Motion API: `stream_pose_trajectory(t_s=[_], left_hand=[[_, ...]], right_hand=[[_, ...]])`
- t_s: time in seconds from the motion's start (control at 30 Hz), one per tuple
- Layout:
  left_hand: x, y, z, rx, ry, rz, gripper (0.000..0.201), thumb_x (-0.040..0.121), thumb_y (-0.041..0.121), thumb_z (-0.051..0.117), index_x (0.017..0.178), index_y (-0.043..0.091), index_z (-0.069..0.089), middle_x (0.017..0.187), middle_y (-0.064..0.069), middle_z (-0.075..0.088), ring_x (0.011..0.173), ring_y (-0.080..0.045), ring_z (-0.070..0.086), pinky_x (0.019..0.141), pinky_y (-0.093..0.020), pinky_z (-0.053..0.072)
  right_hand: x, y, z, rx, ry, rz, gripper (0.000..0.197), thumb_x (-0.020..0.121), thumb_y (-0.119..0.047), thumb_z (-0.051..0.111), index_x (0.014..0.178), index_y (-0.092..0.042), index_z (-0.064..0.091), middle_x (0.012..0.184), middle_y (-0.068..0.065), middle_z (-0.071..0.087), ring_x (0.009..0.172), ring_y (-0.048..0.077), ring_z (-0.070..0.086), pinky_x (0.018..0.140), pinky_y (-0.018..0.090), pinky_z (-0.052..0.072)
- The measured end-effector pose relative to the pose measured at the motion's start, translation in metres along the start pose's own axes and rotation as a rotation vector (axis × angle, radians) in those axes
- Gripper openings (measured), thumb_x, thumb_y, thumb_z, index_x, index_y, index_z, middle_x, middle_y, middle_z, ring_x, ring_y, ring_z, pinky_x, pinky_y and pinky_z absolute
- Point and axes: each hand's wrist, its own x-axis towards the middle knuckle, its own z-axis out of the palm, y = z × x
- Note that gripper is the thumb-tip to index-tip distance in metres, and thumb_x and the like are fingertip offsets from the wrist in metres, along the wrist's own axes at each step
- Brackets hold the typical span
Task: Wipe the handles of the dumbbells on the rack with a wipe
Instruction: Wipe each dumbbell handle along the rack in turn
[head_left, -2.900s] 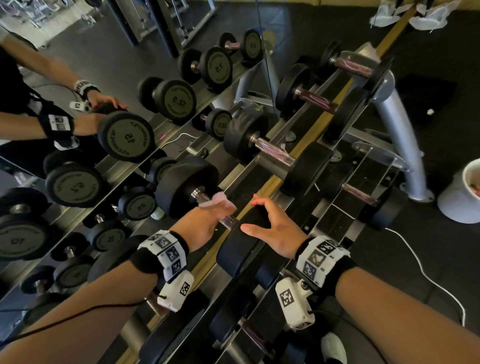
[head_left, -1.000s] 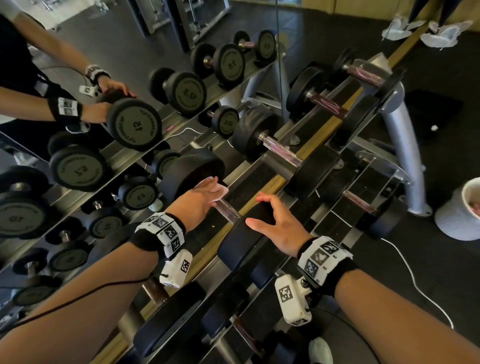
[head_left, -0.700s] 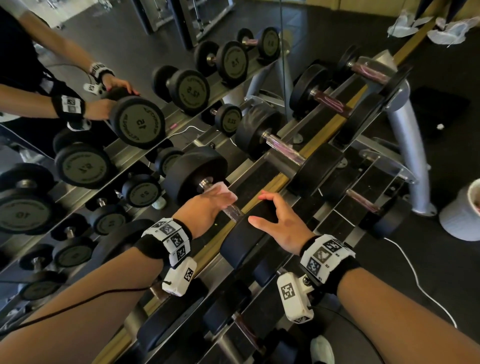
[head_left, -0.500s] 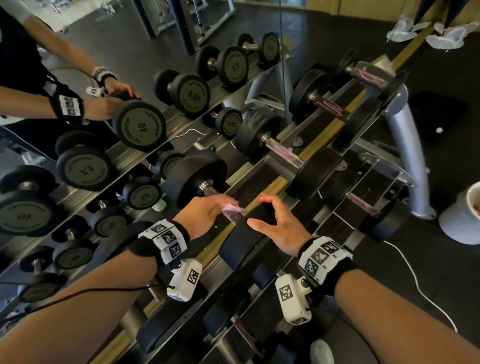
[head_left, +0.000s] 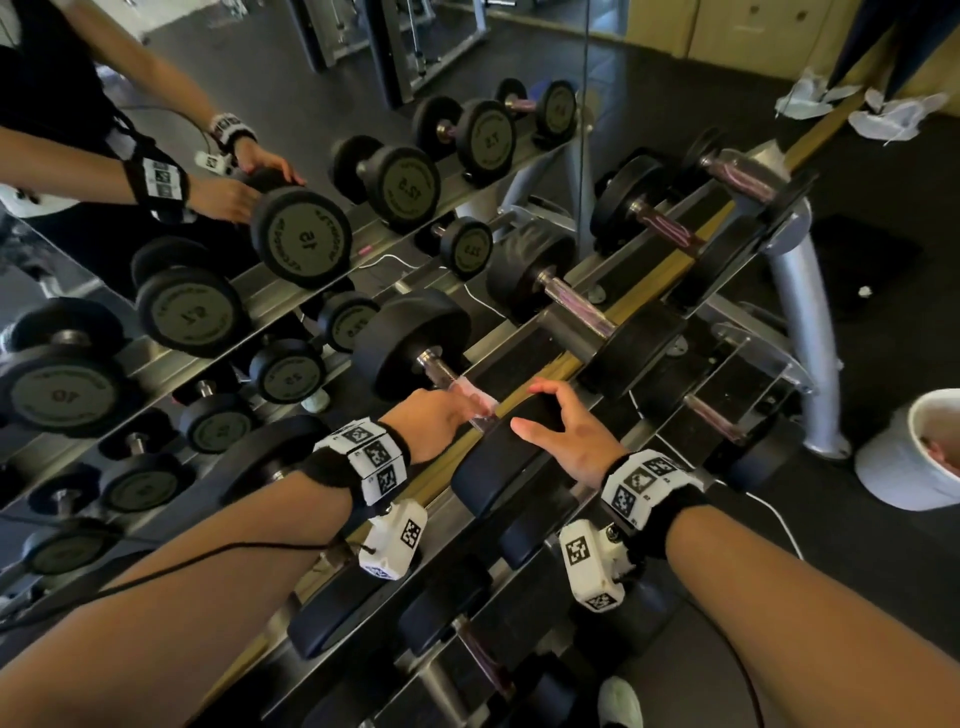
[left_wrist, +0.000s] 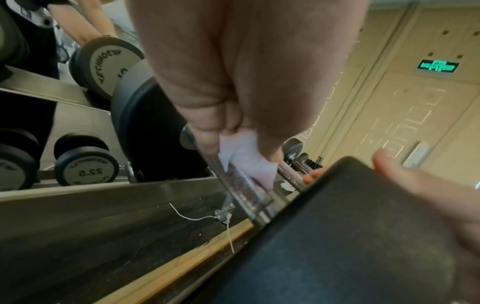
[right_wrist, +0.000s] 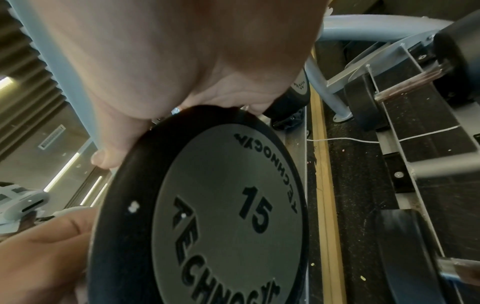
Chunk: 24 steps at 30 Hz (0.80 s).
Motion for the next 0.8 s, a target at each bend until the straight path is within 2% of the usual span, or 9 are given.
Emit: stream_pose_trajectory(t_s=[0.13, 0.27, 0.33, 0.37, 0.43, 0.5, 0.6, 0.67, 0.8], left_hand=[[-0.008, 0.002, 0.003, -0.239, 0.008, 0.013, 0.042, 0.106, 0.017, 0.035, 0.138, 0.036, 0.054, 0.145, -0.003, 0.052, 0.131, -0.024, 0.05, 0.111, -0.035, 0.037], [-0.024, 0.005, 0.012, -0.474, 0.023, -0.026, 0.039, 0.104, 0.012, 0.04, 0.136, 0.024, 0.058, 0.14, -0.003, 0.057, 0.126, -0.017, 0.052, 0.103, -0.02, 0.034], [-0.026, 0.01, 0.012, -0.677, 0.097, -0.046, 0.035, 0.103, 0.006, 0.043, 0.133, 0.012, 0.059, 0.134, -0.012, 0.06, 0.122, -0.022, 0.057, 0.105, -0.03, 0.042], [-0.027, 0.013, 0.009, -0.774, 0.143, -0.063, 0.033, 0.103, 0.006, 0.042, 0.131, 0.008, 0.06, 0.13, -0.014, 0.06, 0.117, -0.022, 0.061, 0.102, -0.034, 0.048], [-0.027, 0.024, 0.001, -1.021, 0.209, -0.107, 0.03, 0.105, 0.006, 0.037, 0.127, 0.008, 0.058, 0.117, -0.011, 0.061, 0.092, -0.014, 0.069, 0.076, -0.027, 0.059], [-0.021, 0.036, -0.01, -1.102, 0.275, -0.158, 0.035, 0.105, 0.006, 0.034, 0.136, 0.008, 0.051, 0.118, -0.011, 0.057, 0.088, -0.015, 0.065, 0.062, -0.024, 0.056], [-0.007, 0.055, -0.023, -1.044, 0.402, -0.229, 0.039, 0.105, 0.007, 0.037, 0.14, 0.016, 0.052, 0.13, -0.01, 0.053, 0.108, -0.026, 0.06, 0.076, -0.036, 0.06], [0.007, 0.065, -0.03, -1.072, 0.453, -0.296, 0.037, 0.105, 0.008, 0.038, 0.133, 0.019, 0.059, 0.128, -0.011, 0.057, 0.108, -0.033, 0.063, 0.082, -0.042, 0.06], [0.039, 0.086, -0.035, -1.206, 0.544, -0.369, 0.028, 0.104, 0.01, 0.042, 0.117, 0.019, 0.066, 0.121, -0.015, 0.063, 0.095, -0.023, 0.066, 0.072, -0.031, 0.062]], right_hand=[[-0.006, -0.011, -0.002, -0.038, -0.022, 0.032, 0.048, 0.089, -0.042, 0.068, 0.127, -0.04, 0.039, 0.154, 0.003, 0.034, 0.137, 0.025, 0.039, 0.114, 0.048, 0.035], [-0.006, -0.014, -0.004, -0.113, -0.05, 0.06, 0.057, 0.088, -0.045, 0.067, 0.136, -0.036, 0.036, 0.154, 0.0, 0.034, 0.136, 0.024, 0.04, 0.111, 0.04, 0.035], [-0.003, -0.015, -0.009, -0.17, -0.079, 0.05, 0.06, 0.087, -0.046, 0.068, 0.137, -0.033, 0.037, 0.146, 0.0, 0.042, 0.13, 0.022, 0.045, 0.104, 0.035, 0.038], [0.001, -0.016, -0.013, -0.202, -0.102, 0.04, 0.059, 0.087, -0.046, 0.069, 0.136, -0.032, 0.038, 0.14, 0.0, 0.047, 0.126, 0.022, 0.048, 0.102, 0.034, 0.04], [0.008, -0.018, -0.025, -0.269, -0.16, 0.007, 0.053, 0.088, -0.044, 0.068, 0.132, -0.029, 0.044, 0.131, -0.001, 0.053, 0.121, 0.02, 0.051, 0.101, 0.035, 0.041], [0.015, -0.022, -0.041, -0.345, -0.228, -0.033, 0.044, 0.091, -0.04, 0.066, 0.129, -0.028, 0.05, 0.129, -0.002, 0.057, 0.12, 0.018, 0.053, 0.105, 0.038, 0.043], [0.031, -0.033, -0.074, -0.455, -0.293, -0.128, 0.036, 0.094, -0.034, 0.063, 0.127, -0.024, 0.055, 0.127, -0.003, 0.06, 0.12, 0.017, 0.056, 0.105, 0.038, 0.044], [0.046, -0.04, -0.1, -0.464, -0.32, -0.181, 0.032, 0.095, -0.031, 0.062, 0.125, -0.023, 0.058, 0.129, -0.004, 0.059, 0.124, 0.013, 0.052, 0.106, 0.034, 0.041], [0.074, -0.046, -0.15, -0.426, -0.318, -0.241, 0.024, 0.094, -0.024, 0.063, 0.118, -0.02, 0.063, 0.124, -0.005, 0.062, 0.122, 0.011, 0.054, 0.1, 0.024, 0.039]])
